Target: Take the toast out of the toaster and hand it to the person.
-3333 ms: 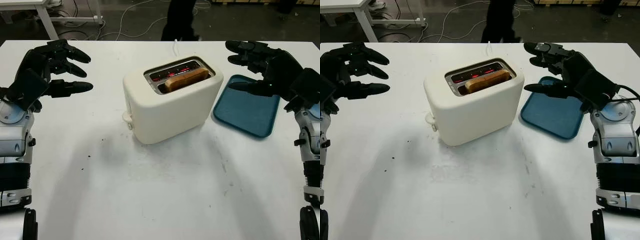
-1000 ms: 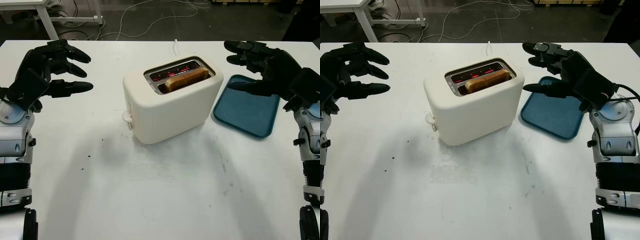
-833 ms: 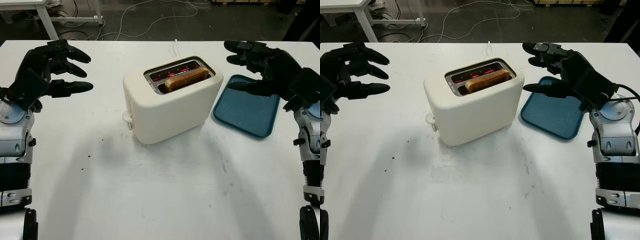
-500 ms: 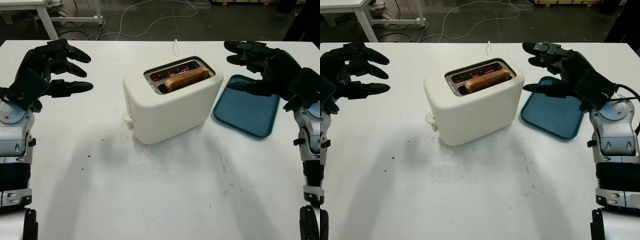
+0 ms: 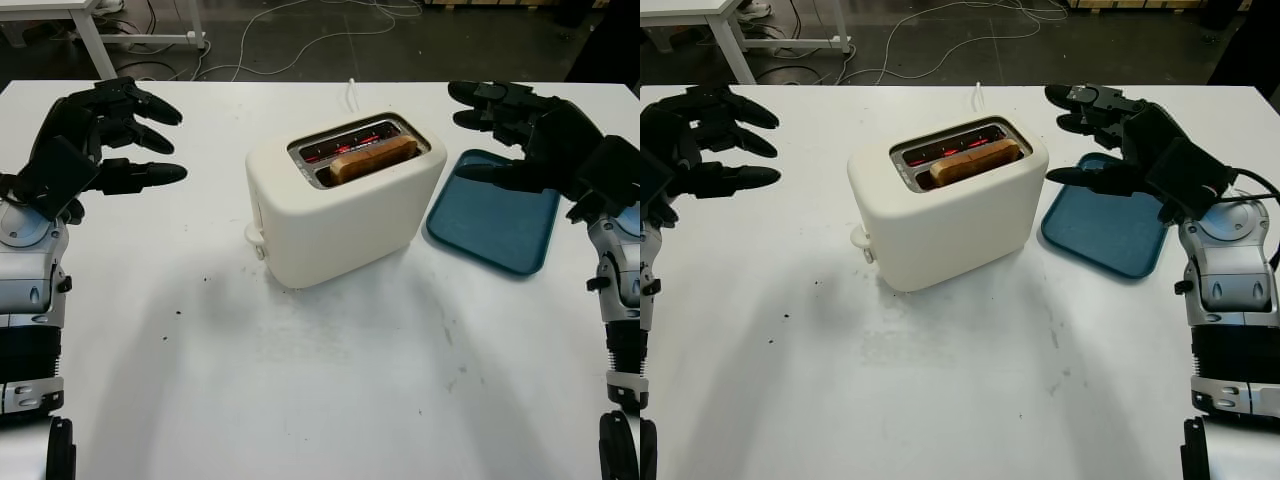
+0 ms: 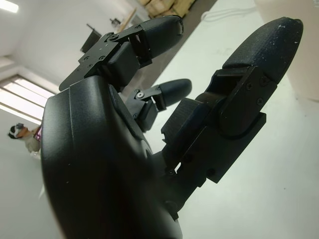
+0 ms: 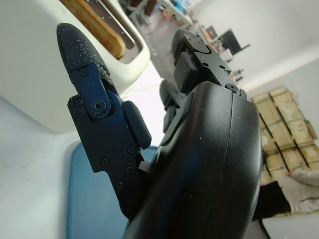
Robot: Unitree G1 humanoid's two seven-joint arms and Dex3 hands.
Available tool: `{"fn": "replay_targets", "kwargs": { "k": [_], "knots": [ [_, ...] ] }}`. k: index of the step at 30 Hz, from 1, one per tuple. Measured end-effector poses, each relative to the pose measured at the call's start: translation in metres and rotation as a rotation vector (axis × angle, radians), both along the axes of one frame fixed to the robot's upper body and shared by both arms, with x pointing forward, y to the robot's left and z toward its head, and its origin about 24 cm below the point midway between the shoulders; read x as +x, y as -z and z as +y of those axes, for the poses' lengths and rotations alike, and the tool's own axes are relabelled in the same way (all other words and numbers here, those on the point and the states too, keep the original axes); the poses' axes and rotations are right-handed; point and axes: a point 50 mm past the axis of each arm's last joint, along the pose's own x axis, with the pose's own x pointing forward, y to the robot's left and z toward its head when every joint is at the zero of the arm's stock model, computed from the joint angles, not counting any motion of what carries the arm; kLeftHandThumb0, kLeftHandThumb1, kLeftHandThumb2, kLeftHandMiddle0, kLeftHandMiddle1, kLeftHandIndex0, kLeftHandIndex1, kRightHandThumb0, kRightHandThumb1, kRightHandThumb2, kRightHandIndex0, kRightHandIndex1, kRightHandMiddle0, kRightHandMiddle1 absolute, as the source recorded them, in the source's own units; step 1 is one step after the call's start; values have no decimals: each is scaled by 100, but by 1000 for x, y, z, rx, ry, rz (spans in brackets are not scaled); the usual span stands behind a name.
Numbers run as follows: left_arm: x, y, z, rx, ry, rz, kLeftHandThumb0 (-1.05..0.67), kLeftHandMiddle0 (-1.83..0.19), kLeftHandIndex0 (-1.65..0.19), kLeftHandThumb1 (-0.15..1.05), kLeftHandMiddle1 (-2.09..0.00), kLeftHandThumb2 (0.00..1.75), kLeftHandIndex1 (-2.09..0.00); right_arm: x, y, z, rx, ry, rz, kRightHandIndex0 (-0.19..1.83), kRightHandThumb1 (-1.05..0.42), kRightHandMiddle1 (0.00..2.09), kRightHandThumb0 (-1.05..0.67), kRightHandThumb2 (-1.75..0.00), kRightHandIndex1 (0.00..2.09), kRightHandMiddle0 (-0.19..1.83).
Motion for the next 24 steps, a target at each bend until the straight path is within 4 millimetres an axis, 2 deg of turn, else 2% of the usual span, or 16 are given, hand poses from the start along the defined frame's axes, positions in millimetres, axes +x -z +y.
{"fn": "replay_targets", "kwargs": {
  "k": [24],
  "knots": [
    [0, 0, 0, -1, -2, -1, -105, -65, -63, 58, -105, 0, -96, 0, 0, 0, -1, -1, -3, 11, -75, 0, -70, 0, 58, 43]
  ]
}}
